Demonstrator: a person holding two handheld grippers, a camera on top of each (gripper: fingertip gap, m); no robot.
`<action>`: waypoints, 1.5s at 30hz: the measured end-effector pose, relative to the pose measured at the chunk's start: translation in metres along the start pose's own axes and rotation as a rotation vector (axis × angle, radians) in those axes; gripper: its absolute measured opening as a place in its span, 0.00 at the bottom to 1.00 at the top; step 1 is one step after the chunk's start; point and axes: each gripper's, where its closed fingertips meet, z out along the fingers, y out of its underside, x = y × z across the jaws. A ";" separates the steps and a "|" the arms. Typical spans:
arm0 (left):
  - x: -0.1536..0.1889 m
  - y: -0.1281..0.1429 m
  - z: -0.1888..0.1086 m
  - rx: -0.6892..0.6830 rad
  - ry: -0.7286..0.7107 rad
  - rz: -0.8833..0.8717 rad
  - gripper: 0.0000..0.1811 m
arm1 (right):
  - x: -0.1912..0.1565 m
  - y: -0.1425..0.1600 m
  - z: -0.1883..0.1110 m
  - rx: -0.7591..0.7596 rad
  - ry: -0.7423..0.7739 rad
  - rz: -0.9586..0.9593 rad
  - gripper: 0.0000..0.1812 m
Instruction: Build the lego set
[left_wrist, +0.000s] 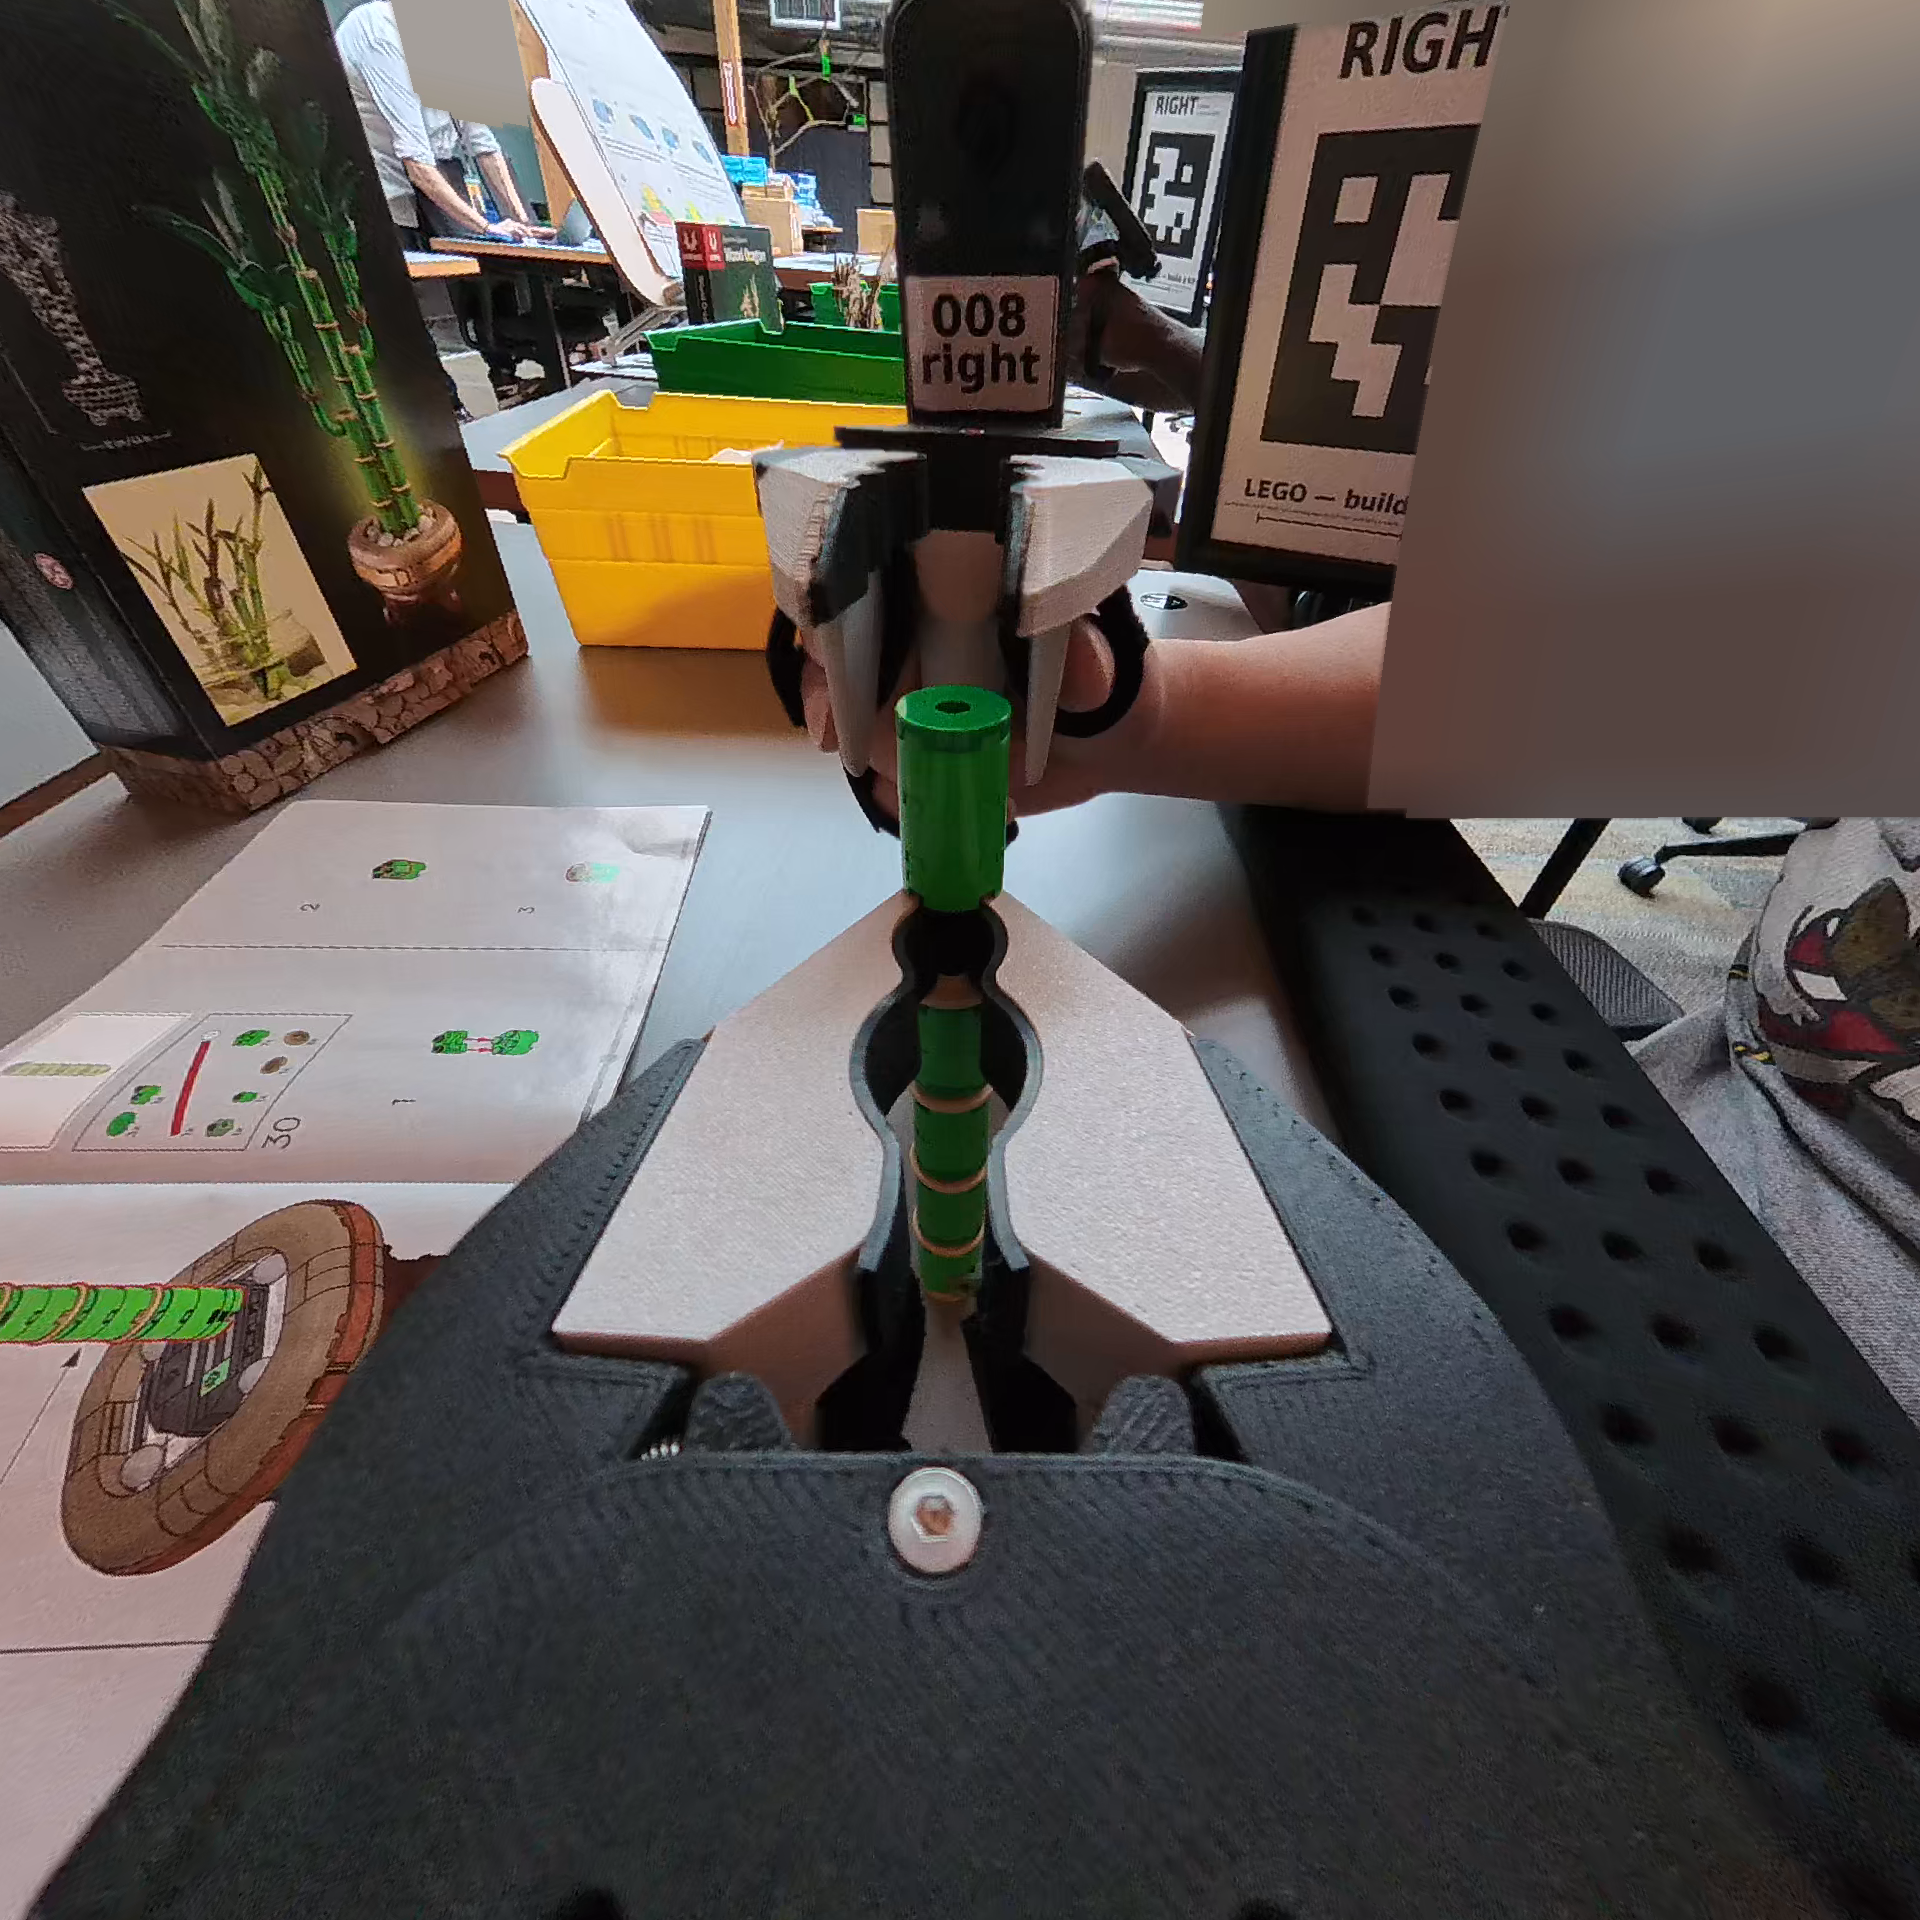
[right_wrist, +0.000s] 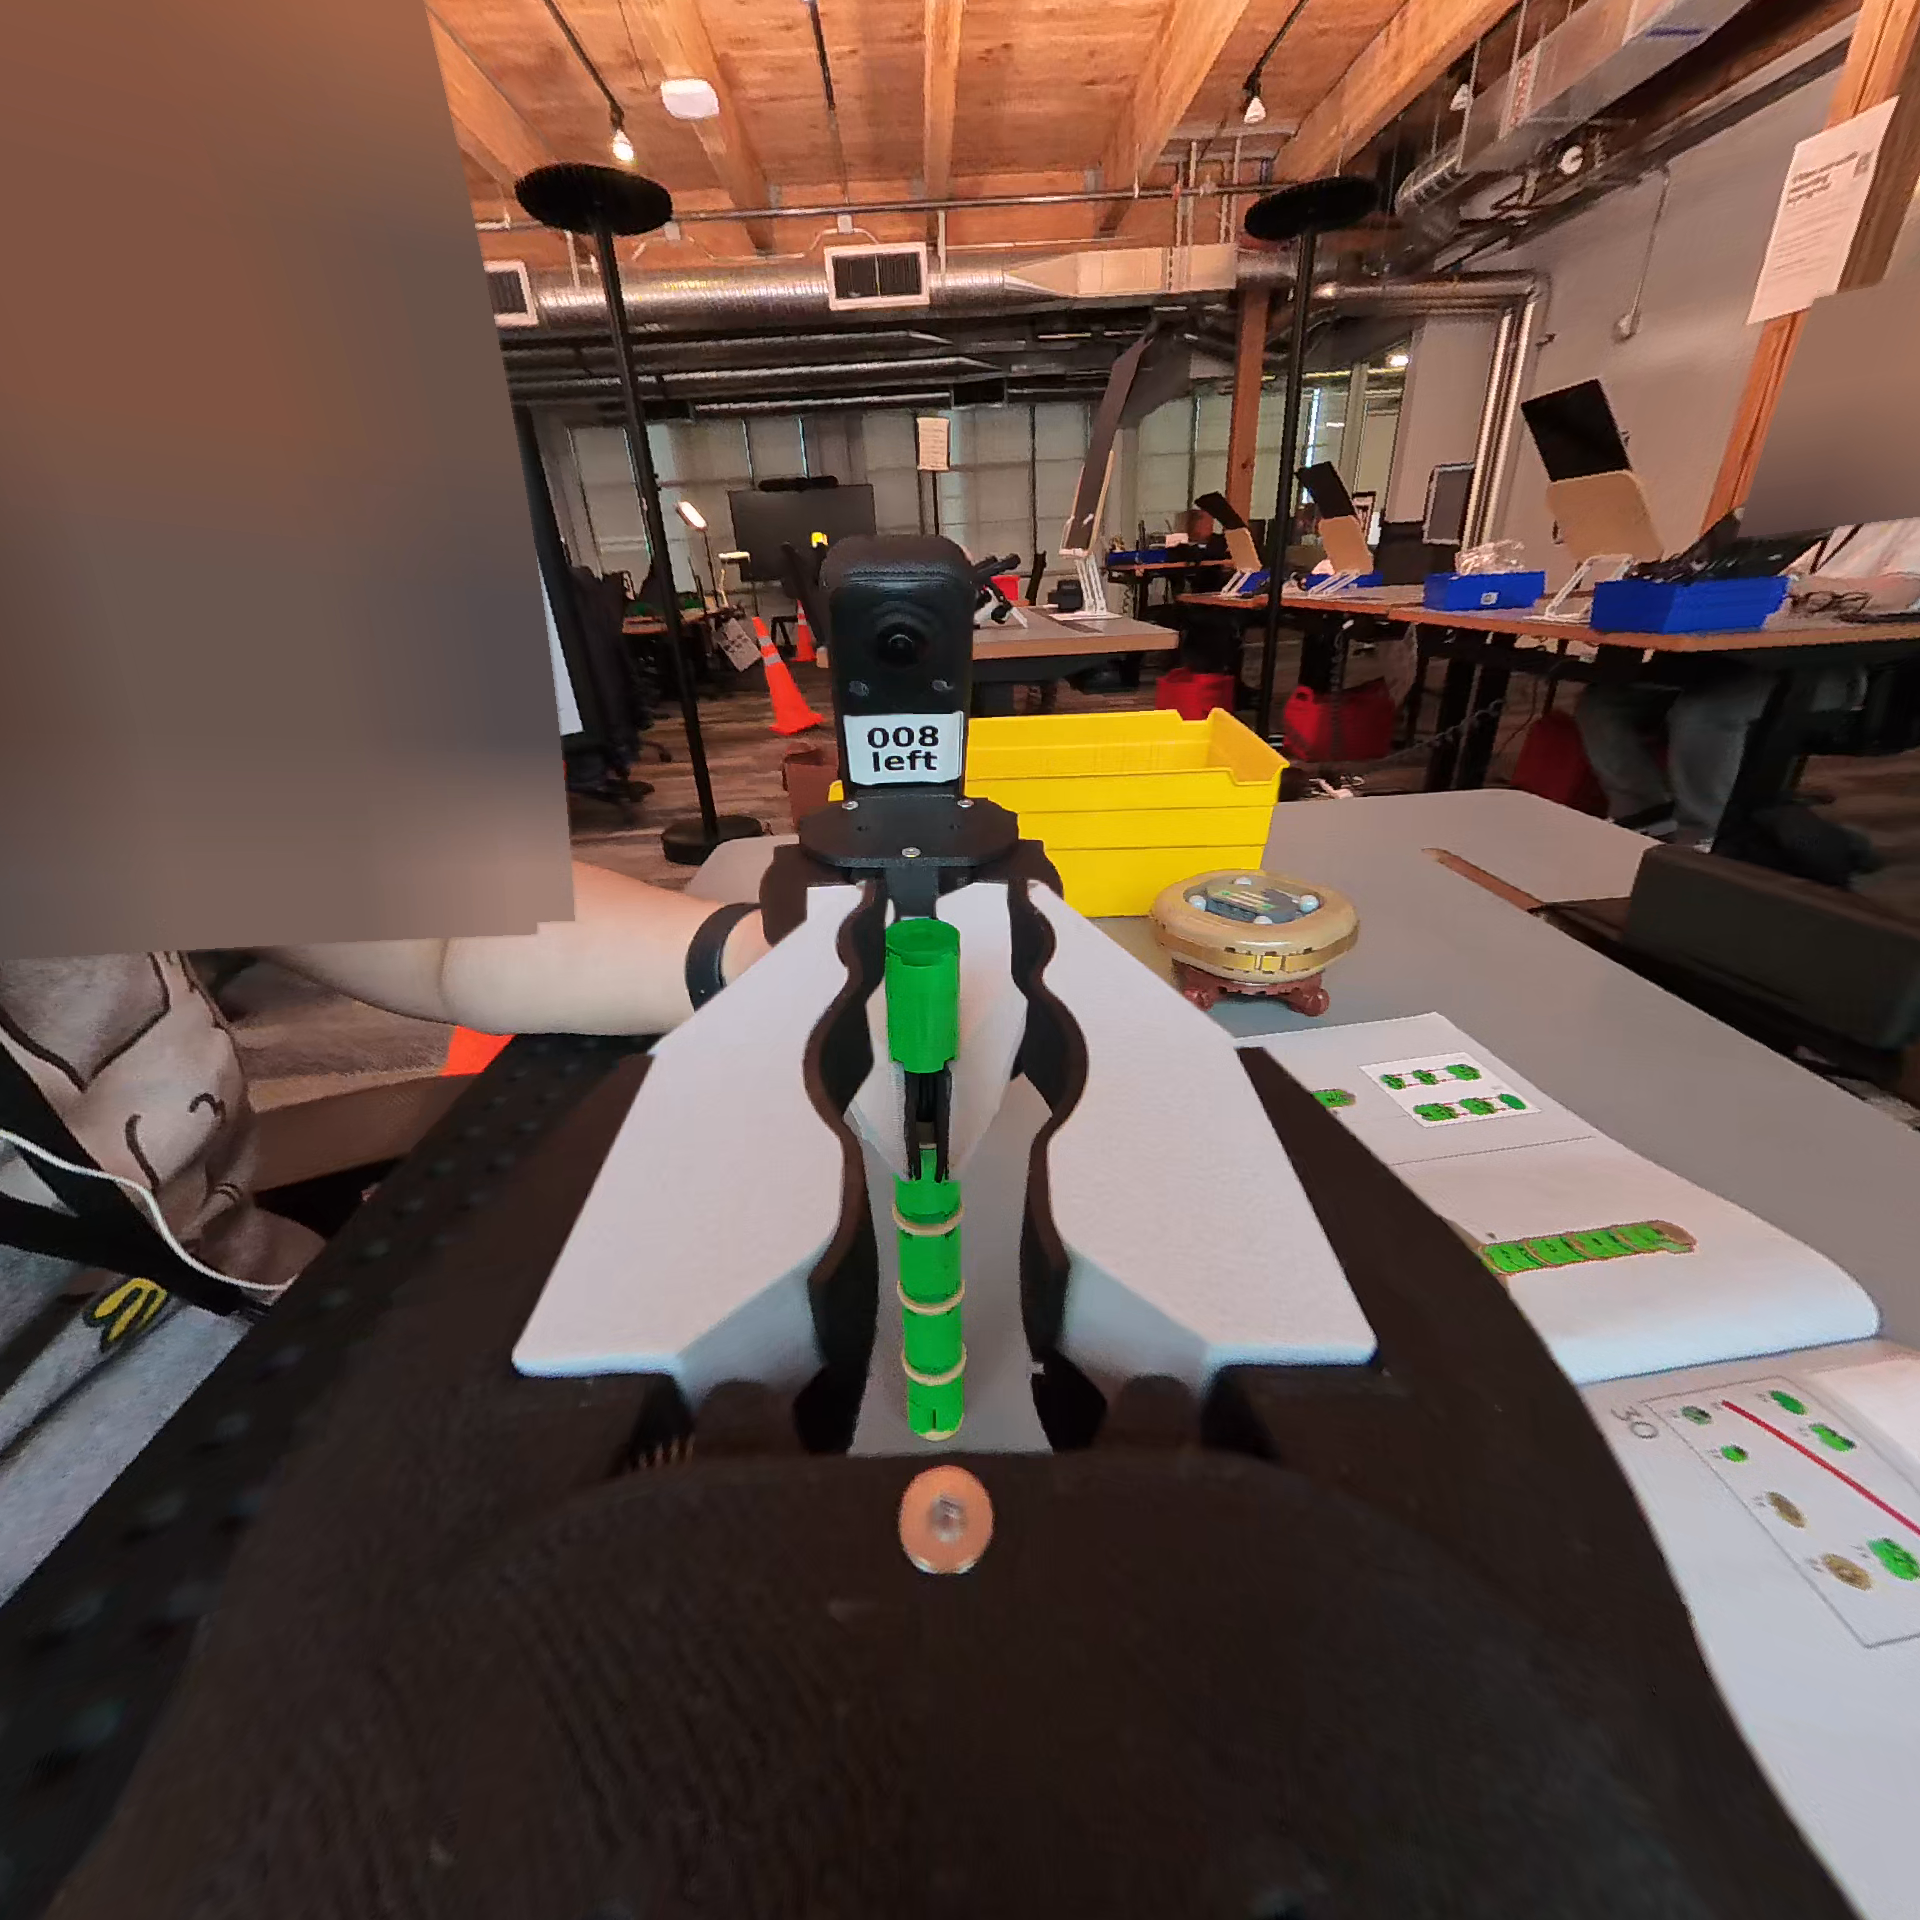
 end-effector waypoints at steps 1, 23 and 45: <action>0.000 0.000 0.000 0.001 0.002 -0.007 0.01 | 0.000 0.000 0.000 0.007 -0.004 0.012 0.13; -0.013 -0.002 -0.010 -0.013 -0.037 -0.104 0.17 | 0.034 0.024 0.001 -0.004 0.027 0.531 0.08; 0.000 -0.024 -0.014 0.097 0.017 -0.042 0.13 | -0.011 0.017 0.012 -0.036 -0.089 0.015 0.08</action>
